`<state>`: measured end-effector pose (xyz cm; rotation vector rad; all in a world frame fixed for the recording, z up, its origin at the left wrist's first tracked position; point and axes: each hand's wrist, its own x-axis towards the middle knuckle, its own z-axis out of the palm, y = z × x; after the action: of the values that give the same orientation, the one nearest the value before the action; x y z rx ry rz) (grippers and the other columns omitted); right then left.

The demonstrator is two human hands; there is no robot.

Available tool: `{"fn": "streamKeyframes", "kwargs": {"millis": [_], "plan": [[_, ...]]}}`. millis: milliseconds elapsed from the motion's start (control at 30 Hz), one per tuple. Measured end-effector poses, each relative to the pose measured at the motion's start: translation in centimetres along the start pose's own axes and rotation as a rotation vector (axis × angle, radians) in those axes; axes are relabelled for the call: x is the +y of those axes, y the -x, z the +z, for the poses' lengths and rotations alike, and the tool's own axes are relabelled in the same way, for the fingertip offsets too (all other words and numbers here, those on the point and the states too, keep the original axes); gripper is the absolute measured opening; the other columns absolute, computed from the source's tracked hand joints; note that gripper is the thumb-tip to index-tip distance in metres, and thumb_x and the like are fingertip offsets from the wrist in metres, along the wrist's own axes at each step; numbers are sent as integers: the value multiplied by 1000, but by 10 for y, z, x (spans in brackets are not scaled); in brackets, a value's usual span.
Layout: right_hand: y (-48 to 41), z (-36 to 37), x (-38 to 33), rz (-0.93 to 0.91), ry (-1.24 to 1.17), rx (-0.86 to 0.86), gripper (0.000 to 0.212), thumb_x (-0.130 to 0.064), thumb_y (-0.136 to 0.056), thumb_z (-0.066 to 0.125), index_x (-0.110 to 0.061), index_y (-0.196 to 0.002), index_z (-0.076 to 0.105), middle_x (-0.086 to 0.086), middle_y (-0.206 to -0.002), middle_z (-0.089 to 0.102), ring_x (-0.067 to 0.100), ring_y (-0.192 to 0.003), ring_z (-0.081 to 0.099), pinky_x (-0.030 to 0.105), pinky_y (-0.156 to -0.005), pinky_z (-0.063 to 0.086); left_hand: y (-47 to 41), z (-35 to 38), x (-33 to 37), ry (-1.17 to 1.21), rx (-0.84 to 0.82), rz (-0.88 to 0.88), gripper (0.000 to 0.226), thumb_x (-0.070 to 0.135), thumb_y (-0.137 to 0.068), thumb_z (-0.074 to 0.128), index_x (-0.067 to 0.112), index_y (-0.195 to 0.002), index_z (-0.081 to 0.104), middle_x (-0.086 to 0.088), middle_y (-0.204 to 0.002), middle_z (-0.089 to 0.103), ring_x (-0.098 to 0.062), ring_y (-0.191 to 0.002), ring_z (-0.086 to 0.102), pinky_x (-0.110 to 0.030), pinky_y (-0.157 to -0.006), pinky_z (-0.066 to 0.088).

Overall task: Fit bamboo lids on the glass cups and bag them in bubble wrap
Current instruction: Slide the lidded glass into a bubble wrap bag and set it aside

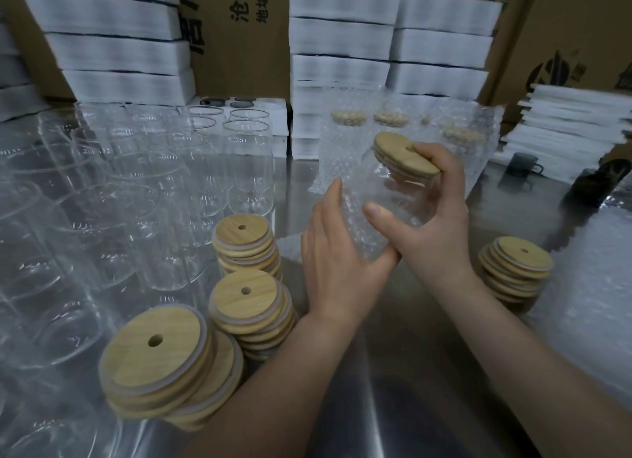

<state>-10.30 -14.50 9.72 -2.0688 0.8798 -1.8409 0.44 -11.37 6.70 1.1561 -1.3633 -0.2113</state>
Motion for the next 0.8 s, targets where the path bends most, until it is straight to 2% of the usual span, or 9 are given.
{"fn": "streamKeyframes", "kwargs": {"millis": [133, 233, 300, 400, 500, 600, 667, 733, 800], "plan": [[-1, -2, -3, 26, 26, 11, 72, -34, -72, 81, -28, -132, 42, -7, -135, 48, 20, -112, 61, 47, -84, 57, -1, 0, 0, 17, -15, 100, 101, 36, -73, 76, 10, -150, 16, -8, -152, 26, -20, -144, 28, -47, -114, 33], [-4, -7, -4, 24, 38, 66, 71, -33, -72, 82, -35, -130, 41, -11, -134, 50, 19, -107, 62, 52, -79, 55, 1, 2, 0, -90, -85, 163, 106, 39, -71, 68, 16, -153, 4, -5, -159, 10, -18, -150, 8, -53, -120, 13], [-7, -11, -4, -6, 54, 110, 73, -32, -74, 82, -37, -132, 39, -13, -136, 47, 21, -108, 60, 51, -79, 55, 2, 3, -1, -132, -137, 114, 113, 36, -67, 67, 25, -153, -5, 2, -162, 0, -13, -150, -2, -51, -121, -2], [-10, -17, -4, -47, 88, 172, 79, -34, -78, 81, -31, -141, 33, 1, -143, 43, 24, -112, 58, 43, -83, 55, -2, 4, -9, -153, -193, -1, 120, 33, -65, 72, 31, -151, -11, 8, -162, -6, -7, -148, -7, -46, -120, -10], [-12, -20, -5, -48, 102, 208, 84, -37, -79, 80, -24, -146, 31, -2, -143, 44, 23, -108, 60, 44, -83, 55, -6, 6, -17, -170, -247, -132, 116, 45, -70, 78, 28, -153, -2, 7, -163, 7, -7, -148, -8, -45, -120, -10], [-12, -19, -5, -74, 115, 178, 86, -33, -80, 80, -16, -148, 30, 3, -145, 41, 30, -117, 57, 48, -85, 55, -6, 8, -20, -179, -236, -148, 102, 55, -70, 77, 26, -150, 21, 7, -157, 28, -12, -149, 5, -51, -120, -3], [-11, -17, -7, -93, 110, 150, 86, -31, -80, 80, -14, -147, 30, -6, -145, 40, 32, -120, 54, 50, -87, 54, -7, 7, -19, -161, -201, -158, 98, 57, -67, 79, 25, -146, 32, 7, -150, 40, -14, -147, 19, -54, -120, 5], [-10, -15, -8, -111, 118, 138, 83, -31, -80, 79, -16, -145, 30, -22, -143, 38, 24, -125, 52, 50, -94, 52, -8, 7, -17, -137, -167, -161, 96, 56, -65, 80, 24, -144, 36, 7, -144, 46, -14, -142, 30, -54, -118, 11], [-10, -14, -9, -121, 139, 123, 81, -31, -79, 79, -15, -143, 31, -24, -139, 38, 15, -129, 48, 48, -100, 48, -8, 7, -16, -115, -142, -158, 94, 54, -65, 81, 23, -143, 39, 7, -141, 50, -14, -137, 37, -52, -117, 15]]}}
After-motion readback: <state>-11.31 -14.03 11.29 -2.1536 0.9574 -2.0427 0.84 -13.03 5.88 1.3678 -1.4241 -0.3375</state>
